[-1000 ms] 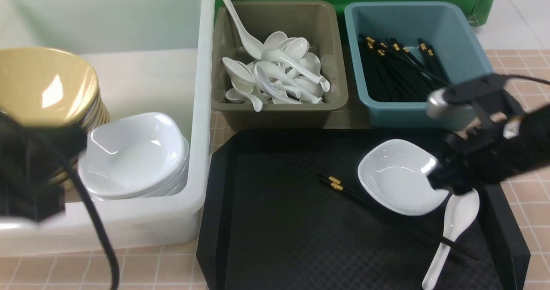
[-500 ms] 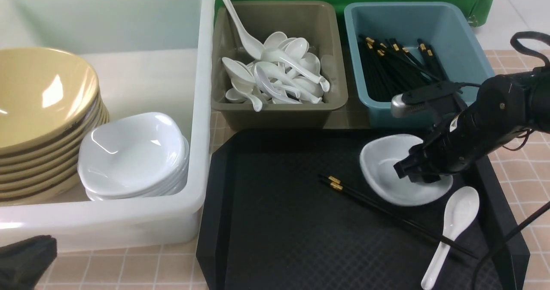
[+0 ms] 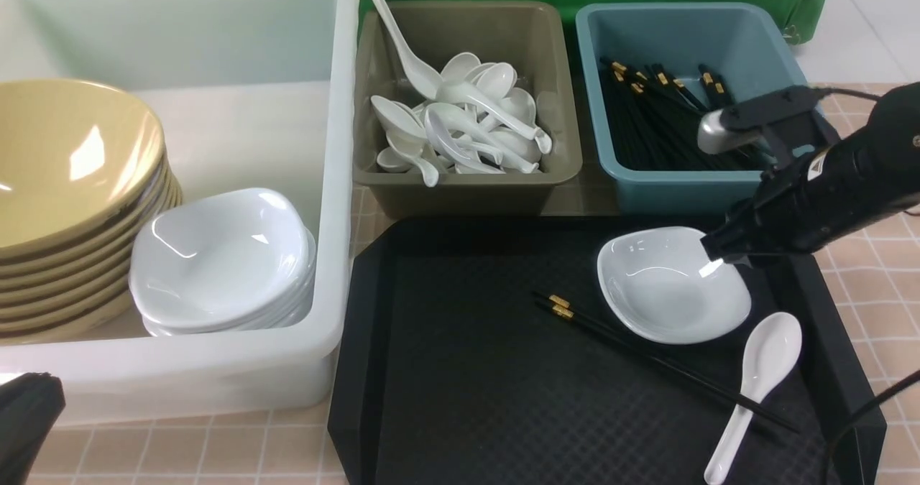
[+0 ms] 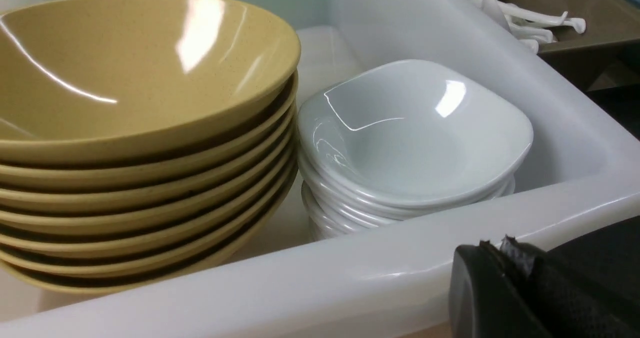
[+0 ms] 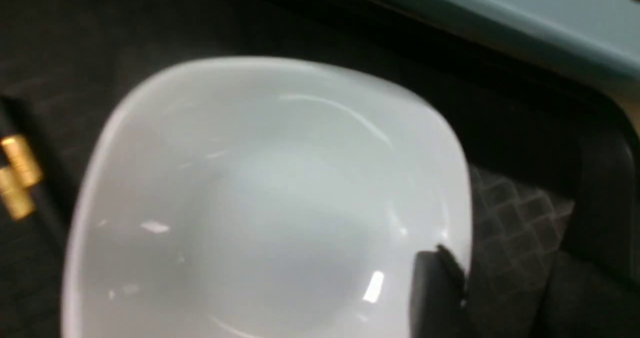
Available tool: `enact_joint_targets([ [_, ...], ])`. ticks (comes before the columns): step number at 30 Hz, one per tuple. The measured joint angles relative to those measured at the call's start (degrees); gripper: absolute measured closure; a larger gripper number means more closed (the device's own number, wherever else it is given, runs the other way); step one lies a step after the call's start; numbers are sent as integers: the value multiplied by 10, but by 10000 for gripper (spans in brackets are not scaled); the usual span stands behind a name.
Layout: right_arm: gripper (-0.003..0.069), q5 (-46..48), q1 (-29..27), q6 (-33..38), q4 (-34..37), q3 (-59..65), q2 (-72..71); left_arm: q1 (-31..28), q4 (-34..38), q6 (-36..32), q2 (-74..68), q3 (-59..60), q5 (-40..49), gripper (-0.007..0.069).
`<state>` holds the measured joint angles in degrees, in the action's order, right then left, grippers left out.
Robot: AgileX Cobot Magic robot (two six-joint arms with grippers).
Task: On brown table put chopsticks spoon bowls plates into blue grey white boxes.
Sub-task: 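Reach for and grasp the small white dish on the black tray, then place the white bowl into the white bin on top of the stacked bowls with the right gripper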
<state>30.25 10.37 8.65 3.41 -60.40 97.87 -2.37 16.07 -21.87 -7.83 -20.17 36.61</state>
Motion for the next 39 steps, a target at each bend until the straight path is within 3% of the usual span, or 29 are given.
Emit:
enact_joint_targets([
  [2,188,-2,0,-7,1,0,21,0,2,0,0,0,-1,618],
  [5,175,-2,3,-10,21,0,50,0,2,0,0,0,-3,618],
  [7,231,-4,6,-9,46,-1,60,0,3,0,0,0,-3,618],
  [10,402,-4,12,10,82,-1,57,0,3,0,0,0,-4,618],
  [12,473,-6,12,17,97,-2,41,0,3,0,0,0,-4,618],
  [18,583,29,15,42,98,0,-41,0,3,0,0,0,-4,618],
  [22,588,39,34,51,91,-2,-107,0,3,0,0,0,-5,618],
  [29,588,-10,171,69,165,-90,-135,0,3,0,0,0,-9,618],
  [33,588,-124,304,95,199,-164,-62,0,3,0,0,0,-10,618],
  [39,573,-217,379,97,202,-228,61,0,3,1,3,0,-5,618],
])
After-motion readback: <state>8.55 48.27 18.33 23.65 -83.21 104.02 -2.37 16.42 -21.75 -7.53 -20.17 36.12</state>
